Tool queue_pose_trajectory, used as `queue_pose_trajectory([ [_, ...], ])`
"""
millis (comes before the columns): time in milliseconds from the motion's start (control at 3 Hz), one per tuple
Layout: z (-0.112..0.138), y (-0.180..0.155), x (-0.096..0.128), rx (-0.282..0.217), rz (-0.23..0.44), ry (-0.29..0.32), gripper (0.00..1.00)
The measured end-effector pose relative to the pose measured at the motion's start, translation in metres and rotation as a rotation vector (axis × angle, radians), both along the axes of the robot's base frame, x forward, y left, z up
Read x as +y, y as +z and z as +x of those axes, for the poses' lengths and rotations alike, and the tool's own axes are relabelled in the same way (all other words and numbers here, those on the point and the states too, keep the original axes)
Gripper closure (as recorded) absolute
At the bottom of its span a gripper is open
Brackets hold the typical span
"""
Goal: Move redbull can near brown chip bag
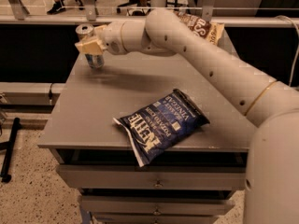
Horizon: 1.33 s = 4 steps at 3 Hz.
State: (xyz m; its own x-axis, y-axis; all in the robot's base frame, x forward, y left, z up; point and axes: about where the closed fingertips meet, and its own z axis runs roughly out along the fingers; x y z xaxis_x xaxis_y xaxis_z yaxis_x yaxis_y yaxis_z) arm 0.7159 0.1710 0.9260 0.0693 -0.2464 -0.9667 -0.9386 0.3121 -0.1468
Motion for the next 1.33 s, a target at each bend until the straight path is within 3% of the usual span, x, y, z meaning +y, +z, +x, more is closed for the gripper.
queue_pose_trajectory([
  [333, 0.000, 0.018, -0.047, -0.030, 0.003, -0.058, 1.00],
  [667, -0.002, 0.015, -0.106, -0.015, -0.029, -0.140, 1.00],
  [1000, 0.005, -0.012, -0.180, 0.052, -0.064, -0.256, 1.00],
  [1333, 0.020, -0.035, -0.240, 0.114, -0.081, -0.363, 1.00],
])
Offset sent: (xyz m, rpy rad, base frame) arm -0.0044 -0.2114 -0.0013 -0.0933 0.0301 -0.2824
